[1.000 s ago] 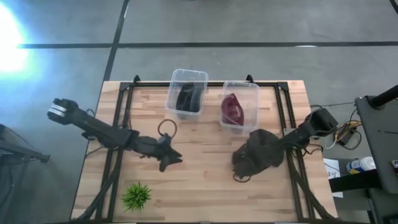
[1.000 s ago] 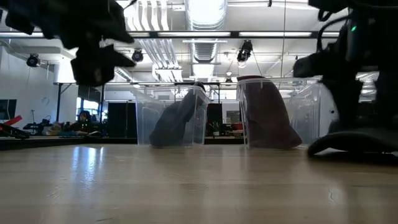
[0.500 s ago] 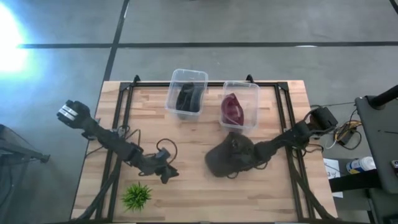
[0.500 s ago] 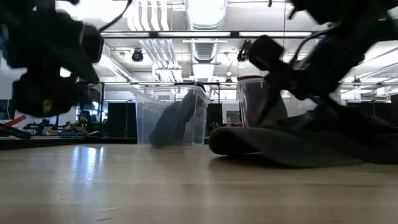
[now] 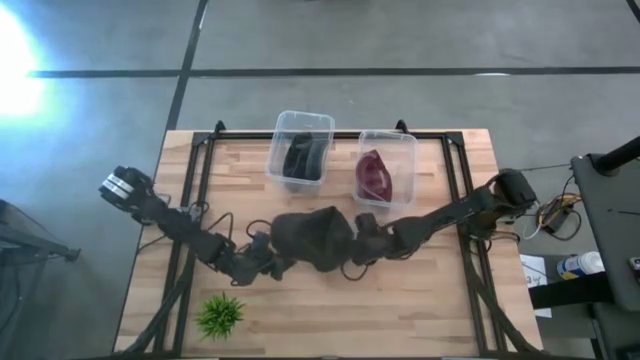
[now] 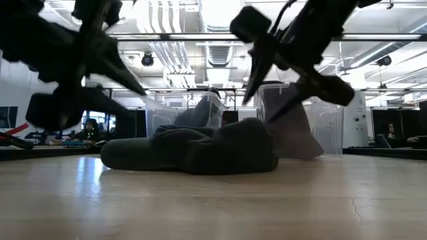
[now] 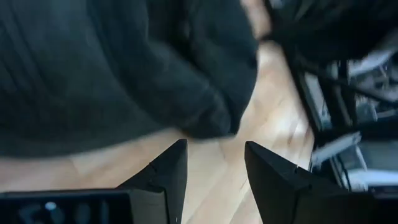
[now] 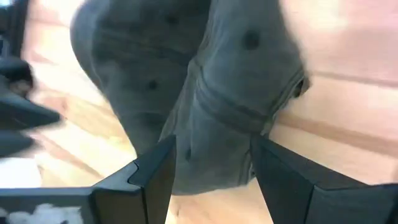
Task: Pick & Place hat
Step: Put the black cap into the left transparent bin
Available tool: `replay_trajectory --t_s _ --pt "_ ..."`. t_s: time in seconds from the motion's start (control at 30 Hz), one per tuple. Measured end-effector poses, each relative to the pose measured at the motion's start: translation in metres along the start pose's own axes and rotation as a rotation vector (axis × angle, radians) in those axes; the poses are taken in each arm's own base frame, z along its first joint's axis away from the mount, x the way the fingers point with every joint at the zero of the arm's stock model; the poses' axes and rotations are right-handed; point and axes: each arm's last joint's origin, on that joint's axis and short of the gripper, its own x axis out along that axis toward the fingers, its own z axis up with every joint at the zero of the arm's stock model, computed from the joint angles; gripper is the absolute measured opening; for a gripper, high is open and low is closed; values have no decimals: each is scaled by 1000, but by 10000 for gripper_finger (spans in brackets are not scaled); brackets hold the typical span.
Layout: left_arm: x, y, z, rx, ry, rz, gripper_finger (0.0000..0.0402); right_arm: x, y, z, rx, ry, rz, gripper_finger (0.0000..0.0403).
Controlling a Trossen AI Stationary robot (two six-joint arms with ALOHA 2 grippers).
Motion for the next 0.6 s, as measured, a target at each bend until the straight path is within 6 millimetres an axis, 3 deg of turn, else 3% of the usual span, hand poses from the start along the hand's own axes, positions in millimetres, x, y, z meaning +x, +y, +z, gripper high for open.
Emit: replay_trajectory --t_s 0.23,0.43,0.6 --pt "-30 3 24 80 -106 109 154 26 29 -8 -21 -14 144 201" --pt "-47 36 35 110 -93 371 154 72 25 -19 4 98 45 201" --pt "-48 51 34 36 -66 396 154 96 26 -33 50 202 71 200"
